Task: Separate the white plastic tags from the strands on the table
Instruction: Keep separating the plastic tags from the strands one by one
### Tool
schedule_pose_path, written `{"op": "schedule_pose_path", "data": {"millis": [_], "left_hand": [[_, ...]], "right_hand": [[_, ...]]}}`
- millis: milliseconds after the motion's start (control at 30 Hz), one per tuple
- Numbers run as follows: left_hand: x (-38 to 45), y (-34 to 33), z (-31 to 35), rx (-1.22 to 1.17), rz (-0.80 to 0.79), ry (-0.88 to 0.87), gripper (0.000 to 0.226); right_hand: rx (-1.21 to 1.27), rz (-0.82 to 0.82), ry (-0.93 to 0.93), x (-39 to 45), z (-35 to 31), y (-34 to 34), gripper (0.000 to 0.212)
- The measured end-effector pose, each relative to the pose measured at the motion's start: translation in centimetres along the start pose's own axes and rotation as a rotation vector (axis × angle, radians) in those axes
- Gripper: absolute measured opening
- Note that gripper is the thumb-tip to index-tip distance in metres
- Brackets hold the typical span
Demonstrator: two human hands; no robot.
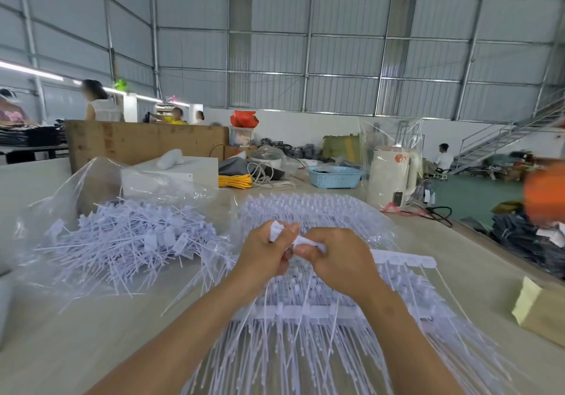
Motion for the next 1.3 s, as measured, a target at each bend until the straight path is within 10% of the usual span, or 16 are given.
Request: {"op": "schedule_pose_path", "data": {"millis": [200, 400, 667, 833, 1000, 1300], "left_hand": [[0.5, 0.7, -2.0, -0.048, 0.015, 0.134, 0.023], [1.7, 7.8, -4.5, -0.21, 0.344, 0.205, 0.013], [0.8, -0.1, -0.6, -0.308, -0.057, 0.04, 0.027], [-0.3, -2.8, 1.4, -0.341, -0.146, -0.014, 0.056], [-0.7, -3.1, 2.4, -0.014, -0.117, -0.21, 0.005], [0.2, -1.3, 1.2, 0.013, 0.026, -0.174, 0.007]], "right_hand": [[-0.385, 0.158, 0.207, -1.2, -3.7, 0.7, 0.02], [-0.076, 0.3, 0.376, -2.6, -7.0, 4.4, 0.031], [0.2, -0.152, 0.178, -1.0, -2.9, 2.0, 0.01], [0.332, -0.082, 0.103, -0.6, -1.3, 3.1, 0.034], [0.327, 0.013, 0.075, -0.2, -0.6, 3.4, 0.045], [-0.014, 0.019, 0.116, 0.3, 0.4, 1.5, 0.024]]}}
Point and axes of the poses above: each hand's wrist, its own x-axis towards the middle knuckle, its own y-axis out of the back of the hand, z = x × y, the point moved 10 cm from there along x, towards the middle knuckle, and after that the axes turned 7 degrees about -y, right-handed, at the moved point
